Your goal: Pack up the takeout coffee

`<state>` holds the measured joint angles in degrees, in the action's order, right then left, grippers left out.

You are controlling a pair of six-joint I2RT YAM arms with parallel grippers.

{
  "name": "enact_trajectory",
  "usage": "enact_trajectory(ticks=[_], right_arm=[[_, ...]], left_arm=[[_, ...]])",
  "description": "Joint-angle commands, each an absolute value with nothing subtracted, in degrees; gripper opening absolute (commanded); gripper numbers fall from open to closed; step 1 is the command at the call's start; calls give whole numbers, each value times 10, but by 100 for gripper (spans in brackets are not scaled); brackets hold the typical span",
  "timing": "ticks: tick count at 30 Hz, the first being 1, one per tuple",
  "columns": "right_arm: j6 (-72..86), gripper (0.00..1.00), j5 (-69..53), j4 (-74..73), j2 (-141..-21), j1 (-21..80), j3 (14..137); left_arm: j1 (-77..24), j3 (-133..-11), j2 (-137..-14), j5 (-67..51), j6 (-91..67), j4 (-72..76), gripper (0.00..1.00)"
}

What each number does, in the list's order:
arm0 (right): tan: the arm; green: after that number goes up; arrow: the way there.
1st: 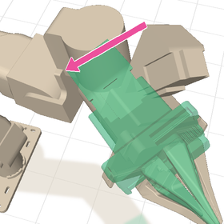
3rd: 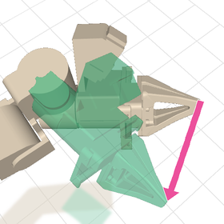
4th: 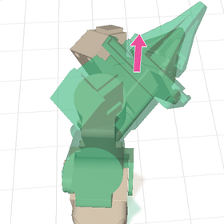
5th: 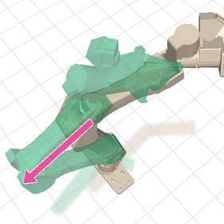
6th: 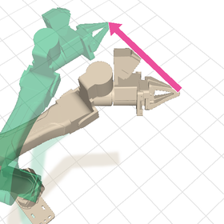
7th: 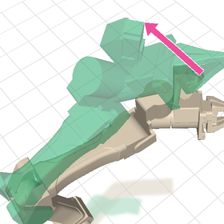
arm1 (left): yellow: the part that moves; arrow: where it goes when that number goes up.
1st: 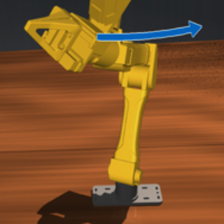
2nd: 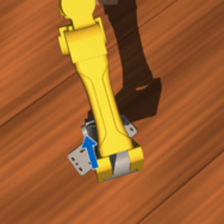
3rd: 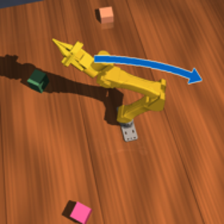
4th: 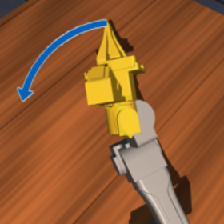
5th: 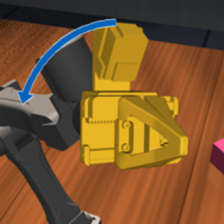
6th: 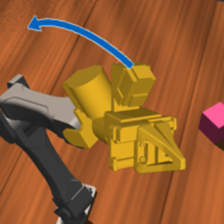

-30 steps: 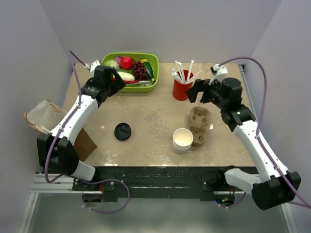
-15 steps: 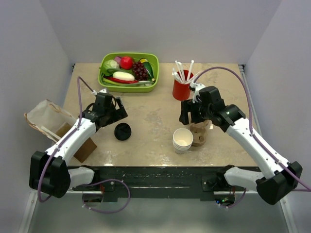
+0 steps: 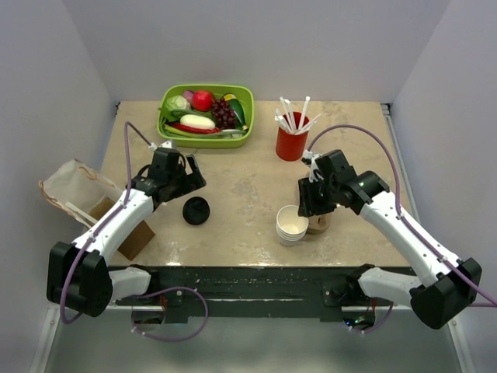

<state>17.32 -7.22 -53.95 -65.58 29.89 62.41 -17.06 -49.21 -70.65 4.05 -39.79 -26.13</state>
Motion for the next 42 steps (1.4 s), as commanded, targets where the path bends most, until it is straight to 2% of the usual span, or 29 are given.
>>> enact_trajectory(ticks=[1, 5, 10, 11, 20, 26, 33, 38, 42], right_arm=[[167, 34, -98, -562, -661, 300, 621], [162, 12, -84, -579, -665, 299, 635], [163, 5, -76, -599, -655, 300, 671], [163, 0, -76, -603, -652, 300, 676], [155, 0, -91, -628, -642, 300, 734], [142, 0, -75, -669, -646, 300, 875], [148, 0, -141, -527, -665, 300, 896], [188, 0, -75, -431, -729, 300, 886], [213, 0, -40, -348, -835, 299, 866]], left_arm=[[-173, -497, -703, 37, -388, -239, 100], [-173, -494, -706, 35, -388, -240, 100], [-173, -494, -705, 31, -388, -237, 100], [-173, -492, -705, 28, -387, -236, 99], [-173, -491, -704, 9, -384, -230, 100], [-173, -498, -703, 13, -387, -239, 99], [-173, -504, -712, 28, -394, -256, 100], [-173, -507, -713, 35, -401, -276, 100], [-175, -504, -712, 19, -406, -286, 98]])
